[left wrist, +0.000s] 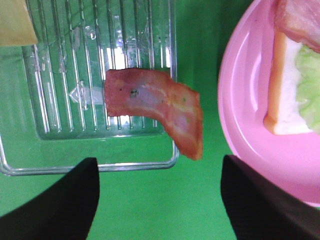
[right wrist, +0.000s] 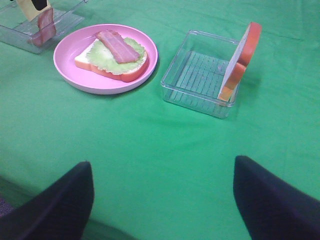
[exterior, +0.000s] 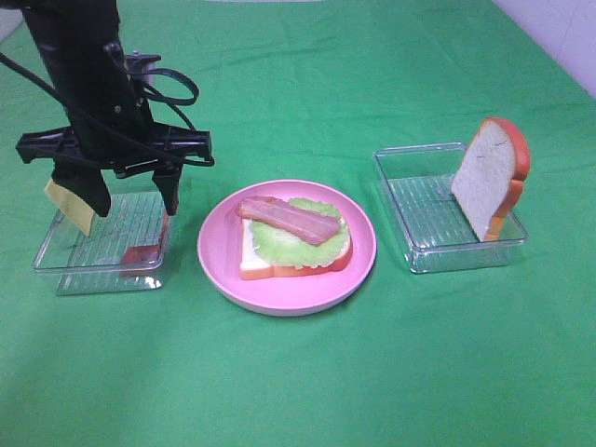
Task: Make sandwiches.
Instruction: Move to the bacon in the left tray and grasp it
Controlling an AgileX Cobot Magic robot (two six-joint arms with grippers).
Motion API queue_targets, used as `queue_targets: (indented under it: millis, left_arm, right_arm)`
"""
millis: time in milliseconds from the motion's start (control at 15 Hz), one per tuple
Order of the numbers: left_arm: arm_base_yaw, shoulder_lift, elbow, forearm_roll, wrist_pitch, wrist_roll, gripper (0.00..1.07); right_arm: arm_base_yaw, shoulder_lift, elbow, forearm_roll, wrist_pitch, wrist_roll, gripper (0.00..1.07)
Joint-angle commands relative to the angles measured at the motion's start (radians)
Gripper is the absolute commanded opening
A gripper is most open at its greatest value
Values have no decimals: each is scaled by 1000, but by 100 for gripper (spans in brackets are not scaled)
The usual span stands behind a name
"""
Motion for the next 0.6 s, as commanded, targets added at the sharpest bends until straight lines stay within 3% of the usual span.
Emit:
queue_targets:
  millis: [67,467,600]
  left_arm:
    - [-1,35,6,-2,-20,-4,66]
    - [-1,90,5,-31,-57,-3,65]
    - [-1,103,5,-26,-59,-2,55]
  right_arm:
    - [1,-16,4,0,-10,-8,75]
    - [1,-16,4,0,-10,-8,75]
    - [1,-16,4,0,-10,-8,75]
